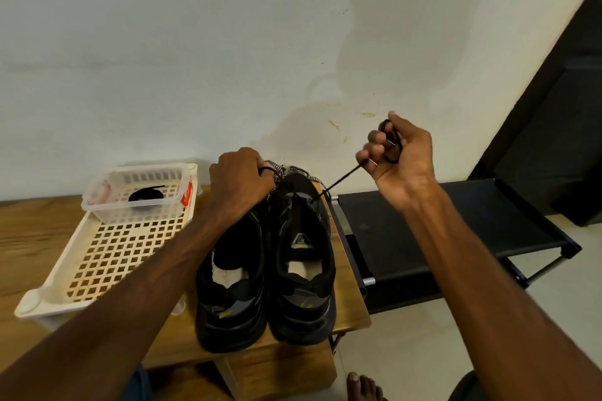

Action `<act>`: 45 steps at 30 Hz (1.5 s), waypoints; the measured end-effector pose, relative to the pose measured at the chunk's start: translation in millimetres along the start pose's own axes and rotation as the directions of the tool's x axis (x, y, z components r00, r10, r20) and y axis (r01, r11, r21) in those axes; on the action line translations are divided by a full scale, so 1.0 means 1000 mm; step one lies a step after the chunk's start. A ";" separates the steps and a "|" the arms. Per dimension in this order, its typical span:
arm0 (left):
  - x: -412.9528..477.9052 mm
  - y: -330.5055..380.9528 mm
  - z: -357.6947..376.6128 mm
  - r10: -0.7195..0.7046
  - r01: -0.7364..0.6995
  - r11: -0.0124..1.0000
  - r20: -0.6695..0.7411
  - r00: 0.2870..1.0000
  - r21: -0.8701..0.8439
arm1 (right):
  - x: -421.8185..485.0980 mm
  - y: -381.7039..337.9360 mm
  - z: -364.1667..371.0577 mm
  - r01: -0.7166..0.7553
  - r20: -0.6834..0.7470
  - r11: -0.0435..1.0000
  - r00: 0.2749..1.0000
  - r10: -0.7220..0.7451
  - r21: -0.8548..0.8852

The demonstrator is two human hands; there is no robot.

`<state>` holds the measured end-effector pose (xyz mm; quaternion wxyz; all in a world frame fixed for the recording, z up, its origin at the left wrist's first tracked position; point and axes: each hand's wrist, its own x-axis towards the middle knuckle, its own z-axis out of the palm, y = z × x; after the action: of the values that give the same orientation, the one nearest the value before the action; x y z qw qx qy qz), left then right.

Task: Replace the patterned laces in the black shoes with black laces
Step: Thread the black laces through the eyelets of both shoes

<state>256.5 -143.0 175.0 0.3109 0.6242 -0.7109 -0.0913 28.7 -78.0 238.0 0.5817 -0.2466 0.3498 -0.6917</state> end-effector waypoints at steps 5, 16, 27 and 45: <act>0.012 0.002 -0.014 -0.064 0.032 0.916 -0.066 0.996 -0.401 | 0.009 0.024 -0.019 0.235 0.160 0.386 0.963 -0.218 -0.892; -0.003 0.039 -0.007 0.226 -0.214 0.865 -0.027 0.974 -0.453 | 0.018 0.052 -0.015 0.190 0.195 -0.199 0.981 -0.006 -0.961; -0.008 0.013 0.027 0.182 -0.162 0.983 0.322 0.929 -0.088 | 0.001 -0.002 -0.006 0.024 0.052 0.976 0.999 -0.013 -0.218; -0.019 0.027 0.029 0.088 -0.096 0.995 0.254 0.963 0.019 | -0.009 -0.026 -0.007 -0.004 0.224 0.823 0.963 -0.150 0.569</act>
<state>218.5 -127.1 159.3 0.2119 0.5784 -0.7743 -0.1448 9.1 -65.5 254.5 0.6419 -0.1652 0.0411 -0.7476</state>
